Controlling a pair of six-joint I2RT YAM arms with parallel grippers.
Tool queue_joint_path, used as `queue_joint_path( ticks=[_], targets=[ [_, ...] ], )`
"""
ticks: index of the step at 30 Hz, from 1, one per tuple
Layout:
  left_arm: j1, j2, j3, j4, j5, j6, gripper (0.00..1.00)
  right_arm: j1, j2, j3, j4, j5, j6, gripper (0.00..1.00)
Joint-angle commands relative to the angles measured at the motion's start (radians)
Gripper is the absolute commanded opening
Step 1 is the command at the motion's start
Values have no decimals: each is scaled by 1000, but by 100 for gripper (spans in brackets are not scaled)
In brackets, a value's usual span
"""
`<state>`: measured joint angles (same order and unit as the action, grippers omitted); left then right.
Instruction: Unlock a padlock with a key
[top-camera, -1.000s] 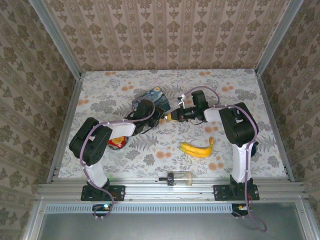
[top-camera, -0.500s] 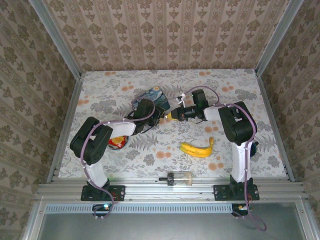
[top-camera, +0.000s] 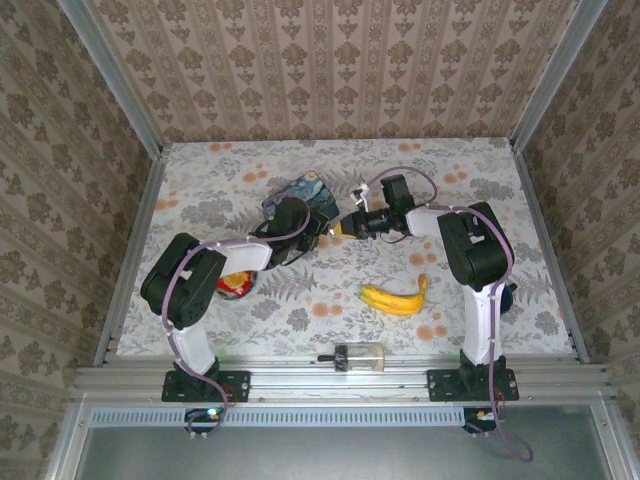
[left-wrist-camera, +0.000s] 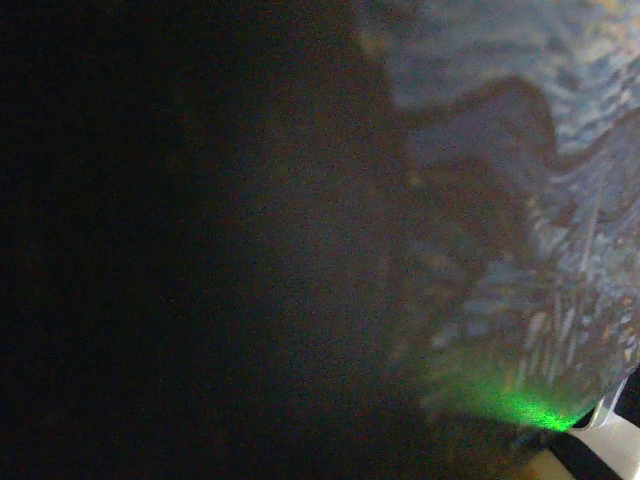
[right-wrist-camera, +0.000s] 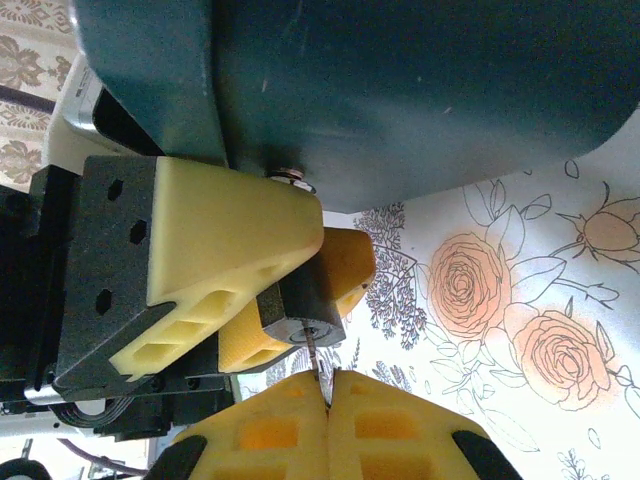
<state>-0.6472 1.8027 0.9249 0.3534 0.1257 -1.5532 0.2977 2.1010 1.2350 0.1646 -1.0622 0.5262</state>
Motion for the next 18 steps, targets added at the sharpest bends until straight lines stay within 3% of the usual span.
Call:
queue_joint_path(
  ticks=[1,3,11,18],
  targets=[
    [-92,-18,-55,-82,325,8,0,5,-85,40,179,165,15,8],
    [-87,-22,-65,-82,318,1,0,6,-102,24,158,173,7,14],
    [-72,-20,-69,-81,311,-7,0,6,-157,-39,96,211,-22,16],
    [-59,-31,-80,-87,298,-5,0,6,-224,-102,62,258,-41,27]
  ],
)
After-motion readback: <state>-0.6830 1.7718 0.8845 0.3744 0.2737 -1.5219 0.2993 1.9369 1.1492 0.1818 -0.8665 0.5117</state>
